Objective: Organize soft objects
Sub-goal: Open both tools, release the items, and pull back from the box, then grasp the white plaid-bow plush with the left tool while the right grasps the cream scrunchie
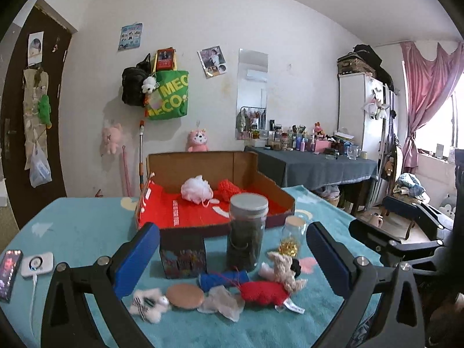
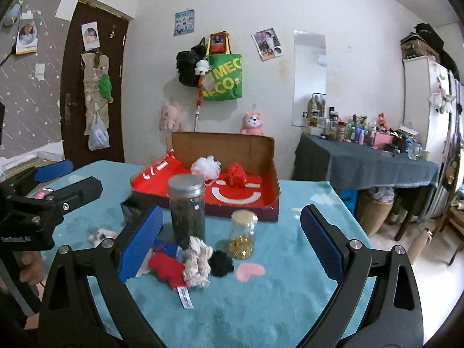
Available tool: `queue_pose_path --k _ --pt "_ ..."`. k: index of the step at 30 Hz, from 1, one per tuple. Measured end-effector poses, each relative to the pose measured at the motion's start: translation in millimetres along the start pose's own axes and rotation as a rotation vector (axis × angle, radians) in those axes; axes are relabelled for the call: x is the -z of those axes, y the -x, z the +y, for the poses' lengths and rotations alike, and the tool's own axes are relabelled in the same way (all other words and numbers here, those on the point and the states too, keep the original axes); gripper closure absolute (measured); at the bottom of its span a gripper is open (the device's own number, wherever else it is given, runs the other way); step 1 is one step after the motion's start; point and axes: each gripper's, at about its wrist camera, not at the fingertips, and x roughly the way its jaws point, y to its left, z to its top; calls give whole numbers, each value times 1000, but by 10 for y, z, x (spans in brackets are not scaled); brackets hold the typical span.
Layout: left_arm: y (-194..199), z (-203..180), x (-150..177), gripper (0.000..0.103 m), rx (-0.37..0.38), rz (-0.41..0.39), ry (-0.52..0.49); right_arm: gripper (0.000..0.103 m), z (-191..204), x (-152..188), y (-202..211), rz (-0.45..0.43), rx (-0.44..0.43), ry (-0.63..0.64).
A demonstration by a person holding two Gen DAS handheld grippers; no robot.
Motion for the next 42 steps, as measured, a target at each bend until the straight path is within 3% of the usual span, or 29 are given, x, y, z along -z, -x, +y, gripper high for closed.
queue_pose_path --k 11,24,42 --pt "-187 19 392 0 -70 76 26 6 10 346 -99 44 14 -54" --pt "-562 164 862 0 -143 237 63 6 76 860 -501 184 28 -95" --pt "-658 486 882 0 -185 321 75 6 -12 935 -659 253 13 -135"
